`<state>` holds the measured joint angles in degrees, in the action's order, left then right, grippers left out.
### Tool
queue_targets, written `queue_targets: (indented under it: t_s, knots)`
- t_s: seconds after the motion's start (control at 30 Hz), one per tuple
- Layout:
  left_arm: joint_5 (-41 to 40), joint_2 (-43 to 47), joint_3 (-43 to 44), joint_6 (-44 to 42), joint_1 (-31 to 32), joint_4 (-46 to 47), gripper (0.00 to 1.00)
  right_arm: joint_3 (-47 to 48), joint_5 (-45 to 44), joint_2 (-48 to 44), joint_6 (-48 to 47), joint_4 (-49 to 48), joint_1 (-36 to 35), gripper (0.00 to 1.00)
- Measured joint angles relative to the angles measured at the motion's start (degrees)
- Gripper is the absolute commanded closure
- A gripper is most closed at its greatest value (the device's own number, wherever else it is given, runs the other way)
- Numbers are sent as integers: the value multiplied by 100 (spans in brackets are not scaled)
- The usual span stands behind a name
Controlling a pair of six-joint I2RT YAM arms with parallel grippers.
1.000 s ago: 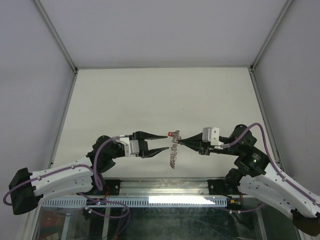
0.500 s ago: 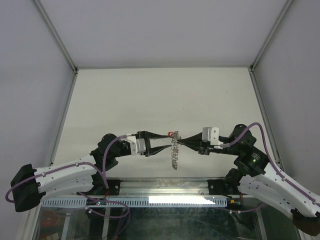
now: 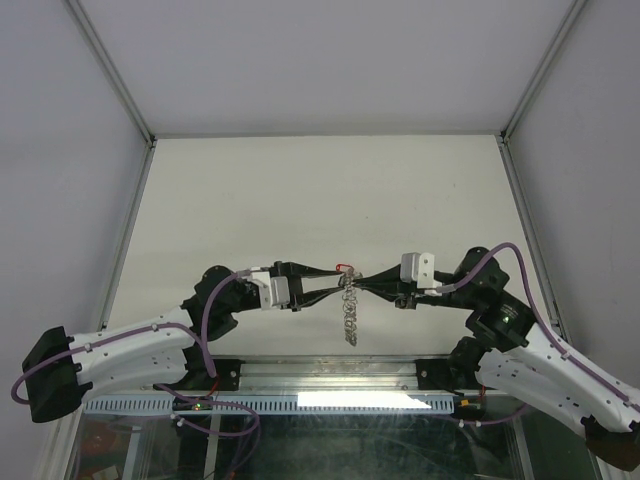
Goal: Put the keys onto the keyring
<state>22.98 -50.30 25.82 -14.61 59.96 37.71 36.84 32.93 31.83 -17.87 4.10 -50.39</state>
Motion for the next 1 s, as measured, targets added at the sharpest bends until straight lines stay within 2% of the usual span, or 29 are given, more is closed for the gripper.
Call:
queue_targets:
  t_s: [0.53, 0.7, 1.0]
  knots:
    - [22, -109, 76, -15, 0, 83, 89, 0, 44, 0, 24, 0, 0, 100]
    - [72, -153, 177, -31, 0, 66, 100, 0, 55, 0, 39, 0, 0, 100]
    - [129, -297, 402, -107, 0, -197, 100, 0, 52, -46, -17, 94, 0, 100]
